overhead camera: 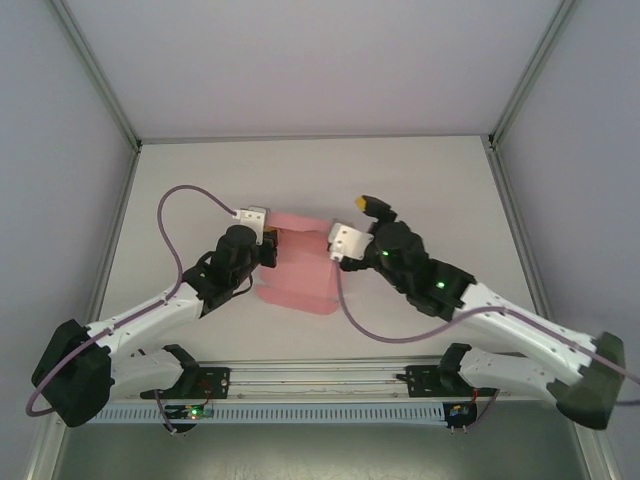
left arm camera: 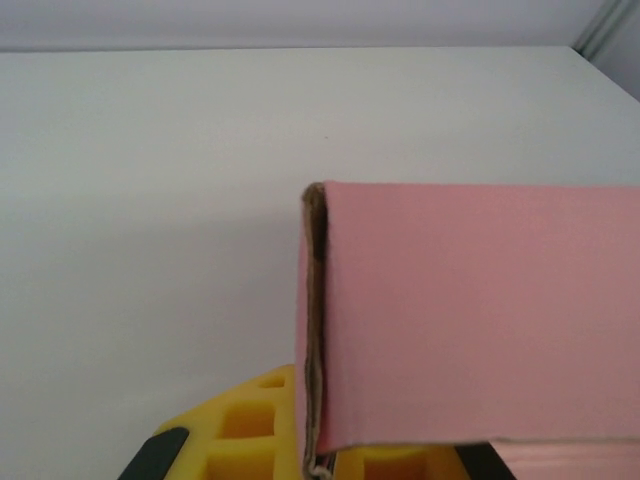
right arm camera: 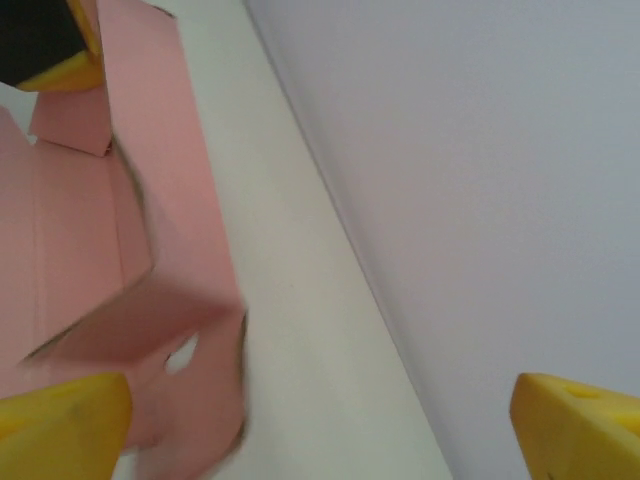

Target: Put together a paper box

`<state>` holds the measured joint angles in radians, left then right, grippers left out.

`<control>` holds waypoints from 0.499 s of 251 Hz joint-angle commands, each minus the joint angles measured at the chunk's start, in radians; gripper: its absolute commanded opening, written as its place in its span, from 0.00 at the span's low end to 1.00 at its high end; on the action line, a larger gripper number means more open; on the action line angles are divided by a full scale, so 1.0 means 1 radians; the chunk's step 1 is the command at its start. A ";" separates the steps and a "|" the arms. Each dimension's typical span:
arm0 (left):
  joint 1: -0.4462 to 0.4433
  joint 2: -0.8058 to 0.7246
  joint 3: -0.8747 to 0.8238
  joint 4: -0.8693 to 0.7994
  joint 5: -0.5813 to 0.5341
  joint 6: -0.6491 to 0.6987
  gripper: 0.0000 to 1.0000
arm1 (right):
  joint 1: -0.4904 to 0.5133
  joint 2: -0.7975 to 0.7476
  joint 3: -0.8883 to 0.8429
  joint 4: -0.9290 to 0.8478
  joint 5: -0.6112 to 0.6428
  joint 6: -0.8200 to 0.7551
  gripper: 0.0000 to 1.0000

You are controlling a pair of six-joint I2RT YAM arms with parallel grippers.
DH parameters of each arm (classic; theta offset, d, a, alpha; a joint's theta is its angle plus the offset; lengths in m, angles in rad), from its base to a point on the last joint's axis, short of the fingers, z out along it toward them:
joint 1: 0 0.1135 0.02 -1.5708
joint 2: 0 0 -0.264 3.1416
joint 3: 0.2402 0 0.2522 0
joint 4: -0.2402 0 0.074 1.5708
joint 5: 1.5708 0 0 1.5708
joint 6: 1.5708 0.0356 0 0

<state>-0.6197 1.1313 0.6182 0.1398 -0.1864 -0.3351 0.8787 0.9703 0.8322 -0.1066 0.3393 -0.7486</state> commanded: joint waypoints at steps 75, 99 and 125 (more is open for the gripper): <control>0.077 -0.048 0.091 -0.123 -0.137 -0.347 0.00 | -0.151 -0.166 -0.191 0.078 -0.193 0.687 0.98; 0.078 -0.050 0.104 -0.112 -0.125 -0.363 0.00 | -0.153 -0.096 -0.183 0.117 -0.281 0.773 0.98; 0.080 -0.054 0.118 -0.123 -0.110 -0.368 0.00 | -0.153 -0.007 -0.105 0.118 -0.276 0.859 0.98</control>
<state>-0.5476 1.1030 0.6968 0.0319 -0.2890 -0.6384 0.7300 0.8963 0.6563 -0.0425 0.1349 -0.0860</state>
